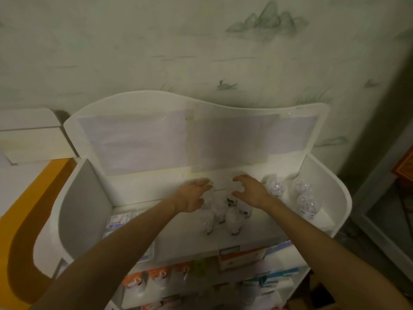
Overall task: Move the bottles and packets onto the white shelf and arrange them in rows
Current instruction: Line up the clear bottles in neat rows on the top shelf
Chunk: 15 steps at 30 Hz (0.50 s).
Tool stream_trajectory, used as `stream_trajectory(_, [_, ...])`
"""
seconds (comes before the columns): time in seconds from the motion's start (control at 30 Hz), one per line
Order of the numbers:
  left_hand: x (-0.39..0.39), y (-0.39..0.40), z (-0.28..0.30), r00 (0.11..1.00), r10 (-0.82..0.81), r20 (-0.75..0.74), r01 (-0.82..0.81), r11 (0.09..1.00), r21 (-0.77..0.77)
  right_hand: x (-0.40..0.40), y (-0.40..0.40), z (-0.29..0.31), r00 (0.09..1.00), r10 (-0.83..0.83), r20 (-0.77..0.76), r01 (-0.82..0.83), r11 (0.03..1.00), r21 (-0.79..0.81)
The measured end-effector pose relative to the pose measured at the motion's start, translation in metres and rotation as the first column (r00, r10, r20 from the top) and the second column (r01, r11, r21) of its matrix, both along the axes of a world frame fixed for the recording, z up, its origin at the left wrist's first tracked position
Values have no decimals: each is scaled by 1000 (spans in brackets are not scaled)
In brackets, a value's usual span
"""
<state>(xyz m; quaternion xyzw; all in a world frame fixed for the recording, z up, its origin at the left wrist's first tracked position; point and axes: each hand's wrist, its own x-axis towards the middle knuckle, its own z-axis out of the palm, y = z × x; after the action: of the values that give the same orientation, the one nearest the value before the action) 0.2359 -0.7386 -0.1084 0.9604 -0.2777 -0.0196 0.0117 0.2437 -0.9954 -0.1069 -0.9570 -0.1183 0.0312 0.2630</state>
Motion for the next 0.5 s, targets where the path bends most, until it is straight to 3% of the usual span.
stream_trajectory(0.13, [3, -1, -5, 1000, -9, 10, 9, 1000, 21, 3, 4, -10, 999, -34, -25, 34, 999, 10])
stream_trajectory(0.3, [5, 1, -8, 996, 90, 15, -91, 996, 9, 7, 12, -20, 995, -84, 47, 84, 996, 3])
stream_trajectory(0.5, [6, 13, -11, 982, 191, 6, -190, 980, -53, 14, 20, -23, 998, -19, 61, 18, 1000, 20])
